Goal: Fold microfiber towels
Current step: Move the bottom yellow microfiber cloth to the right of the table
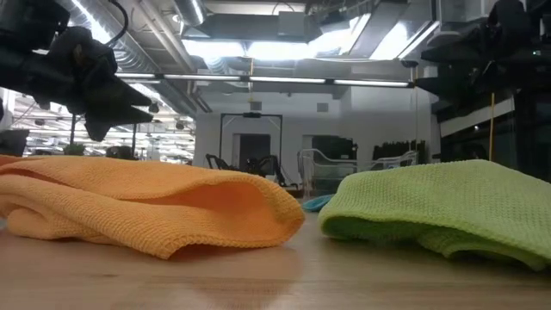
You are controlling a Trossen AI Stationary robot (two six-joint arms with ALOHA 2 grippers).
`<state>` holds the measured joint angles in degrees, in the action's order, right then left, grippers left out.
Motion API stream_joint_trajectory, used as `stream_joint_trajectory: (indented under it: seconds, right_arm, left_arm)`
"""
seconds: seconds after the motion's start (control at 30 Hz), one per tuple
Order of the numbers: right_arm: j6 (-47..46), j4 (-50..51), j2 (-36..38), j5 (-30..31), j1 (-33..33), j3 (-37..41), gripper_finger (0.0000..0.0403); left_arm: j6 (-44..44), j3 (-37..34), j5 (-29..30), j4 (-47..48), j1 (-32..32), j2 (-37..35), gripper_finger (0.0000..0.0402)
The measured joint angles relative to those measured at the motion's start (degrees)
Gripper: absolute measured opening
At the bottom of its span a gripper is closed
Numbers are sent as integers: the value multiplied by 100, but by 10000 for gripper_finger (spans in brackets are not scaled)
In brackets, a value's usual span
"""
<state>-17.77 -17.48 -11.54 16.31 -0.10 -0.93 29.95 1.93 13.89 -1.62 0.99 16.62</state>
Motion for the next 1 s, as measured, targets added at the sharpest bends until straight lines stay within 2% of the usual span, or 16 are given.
stream_joint_trajectory:
  seconds: [0.2,0.43,0.57,0.83,1.0]
  right_arm:
    - [-3,-33,-378,-748,0,-1,291]
    - [25,-188,-464,-784,0,0,291]
    - [80,-261,-464,-706,0,0,291]
    - [1101,-778,-471,-548,0,0,291]
    - [1463,-969,-471,-1089,0,-1,291]
  left_arm:
    - [-28,-144,17,-157,105,61,160]
    - [-78,-144,229,-200,120,72,160]
    - [-581,-144,656,-186,116,72,160]
    - [-610,-144,654,-186,116,72,160]
    - [-614,-144,656,-186,118,72,160]
